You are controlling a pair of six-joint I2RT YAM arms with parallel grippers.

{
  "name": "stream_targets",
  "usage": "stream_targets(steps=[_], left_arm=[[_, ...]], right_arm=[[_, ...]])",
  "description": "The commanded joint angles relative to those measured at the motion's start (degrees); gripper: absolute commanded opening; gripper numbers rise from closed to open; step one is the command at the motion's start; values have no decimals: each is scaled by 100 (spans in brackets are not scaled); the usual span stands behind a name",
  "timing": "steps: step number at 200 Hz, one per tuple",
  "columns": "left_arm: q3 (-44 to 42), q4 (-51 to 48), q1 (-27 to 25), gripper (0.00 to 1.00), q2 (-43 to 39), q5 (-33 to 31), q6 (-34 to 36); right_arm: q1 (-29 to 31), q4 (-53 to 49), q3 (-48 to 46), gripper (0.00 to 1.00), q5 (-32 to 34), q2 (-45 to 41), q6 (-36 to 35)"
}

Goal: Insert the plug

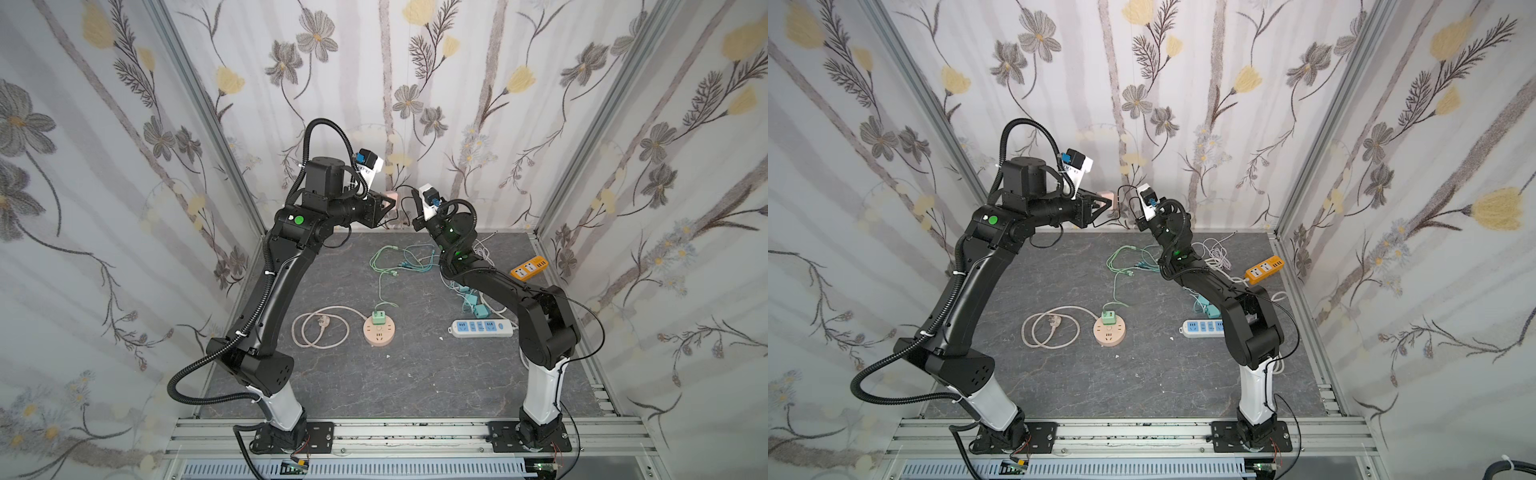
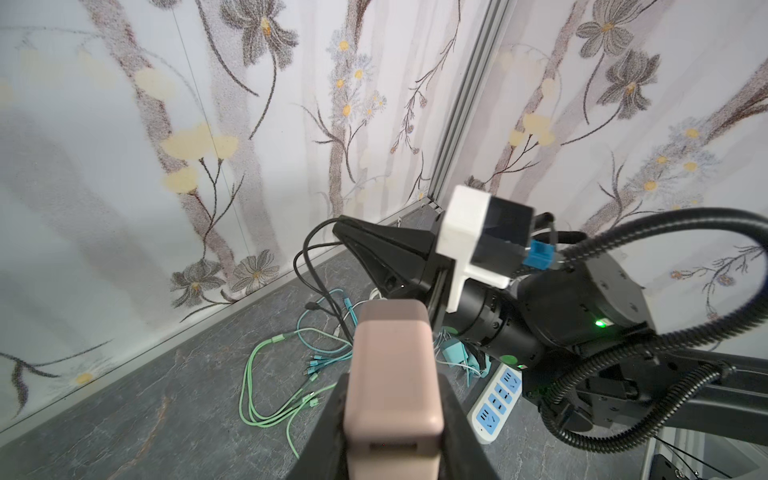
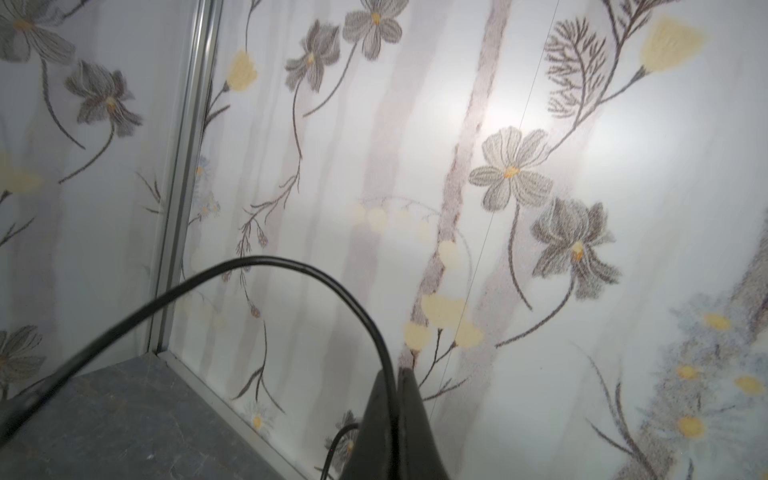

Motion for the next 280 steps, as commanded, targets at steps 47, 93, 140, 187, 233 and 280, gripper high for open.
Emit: stream_targets(steps=[47, 93, 140, 187, 233, 280], left_arm=[[-190, 116, 15, 0, -129, -88, 261], [-1050, -77, -148, 0, -419, 20, 993], [-2218, 110, -596, 0, -653, 126, 2059], [-2555, -99, -877, 0, -261, -1124, 2730], [-2392, -321, -1057, 0, 4, -1023, 2790], [-2774, -477, -1555, 0, -61, -954, 3247]], right_arm=[[-26, -689, -75, 1, 125, -97, 129], [-33, -2301, -1558, 8, 525, -1060, 1384], [-44, -4139, -2064, 24, 250, -1336, 2941], [-61, -4800, -2327, 70, 269, -1554, 3226], [-150, -4944, -3058, 77, 577, -2127, 3147], [-232, -4657, -3861, 98, 1070, -2817, 3307]])
